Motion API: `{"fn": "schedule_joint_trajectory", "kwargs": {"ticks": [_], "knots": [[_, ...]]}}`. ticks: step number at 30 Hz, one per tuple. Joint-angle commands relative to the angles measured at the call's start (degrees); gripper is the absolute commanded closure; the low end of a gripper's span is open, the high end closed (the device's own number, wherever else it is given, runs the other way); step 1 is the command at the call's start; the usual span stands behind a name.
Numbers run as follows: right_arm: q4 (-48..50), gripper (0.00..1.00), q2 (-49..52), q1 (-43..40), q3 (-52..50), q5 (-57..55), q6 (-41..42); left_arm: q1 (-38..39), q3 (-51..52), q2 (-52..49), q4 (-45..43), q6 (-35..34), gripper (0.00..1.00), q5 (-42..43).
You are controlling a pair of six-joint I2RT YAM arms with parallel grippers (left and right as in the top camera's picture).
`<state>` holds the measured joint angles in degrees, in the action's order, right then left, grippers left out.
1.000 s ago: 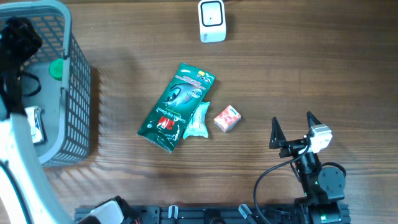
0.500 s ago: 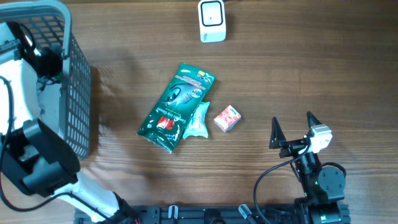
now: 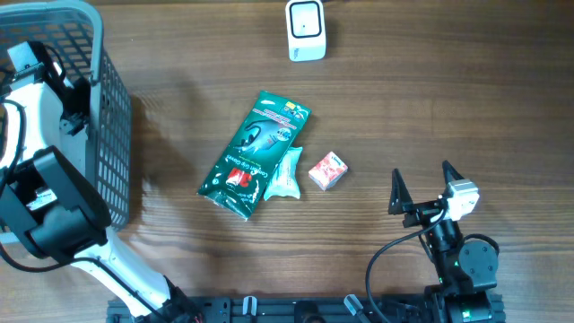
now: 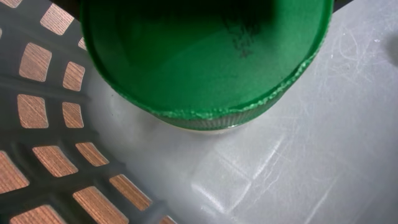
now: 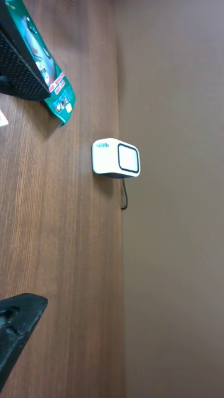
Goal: Scan the item barcode
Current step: 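Reach the left gripper into the basket and grasp the green-lidded jar, then carry the green-lidded jar and stand it right of the Kleenex pack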
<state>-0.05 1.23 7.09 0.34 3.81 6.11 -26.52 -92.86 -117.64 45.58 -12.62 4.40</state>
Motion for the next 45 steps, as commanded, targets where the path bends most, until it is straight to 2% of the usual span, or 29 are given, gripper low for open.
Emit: {"fn": "schedule_joint_trajectory", "kwargs": {"ticks": [1,8,15,18,21,24,28,32,38,41,45], "knots": [[0.15,0.00,-0.22,0.22,-0.04,0.04,-0.55,0.13,-0.63,-0.28,0.57,0.44,0.40,0.85],[0.15,0.00,-0.22,0.22,-0.04,0.04,-0.55,0.00,-12.04,9.33,8.41,0.42,0.40,0.48],[0.15,0.00,-0.22,0.22,-0.04,0.04,-0.57,0.07,-12.66,30.58,9.77,0.17,0.40,2.47],[0.15,0.00,-0.22,0.22,-0.04,0.04,-0.55,0.07,-12.66,41.53,8.70,-1.81,0.40,12.44],[0.15,0.00,-0.22,0.22,-0.04,0.04,-0.55,0.76,-12.66,47.65,8.68,-4.52,0.40,21.42],[0.15,0.00,-0.22,0.22,-0.04,0.04,-0.55,8.66,-12.63,51.47,9.14,-5.73,0.40,24.55],[0.15,0.00,-0.22,0.22,-0.04,0.04,-0.55,22.77,-12.63,49.68,9.14,-5.86,0.40,24.50],[0.15,0.00,-0.22,0.22,-0.04,0.04,-0.52,37.22,-12.63,41.83,9.11,-5.86,0.42,24.50],[0.15,0.00,-0.22,0.22,-0.04,0.04,-0.52,50.88,-12.59,28.59,7.63,-5.86,0.42,24.22],[0.15,0.00,-0.22,0.22,-0.04,0.04,-0.57,56.85,-12.57,21.90,6.43,-5.86,0.41,17.94],[0.15,0.00,-0.22,0.22,-0.04,0.04,-0.55,62.60,-12.57,13.62,5.01,-5.86,0.41,15.02]]}}
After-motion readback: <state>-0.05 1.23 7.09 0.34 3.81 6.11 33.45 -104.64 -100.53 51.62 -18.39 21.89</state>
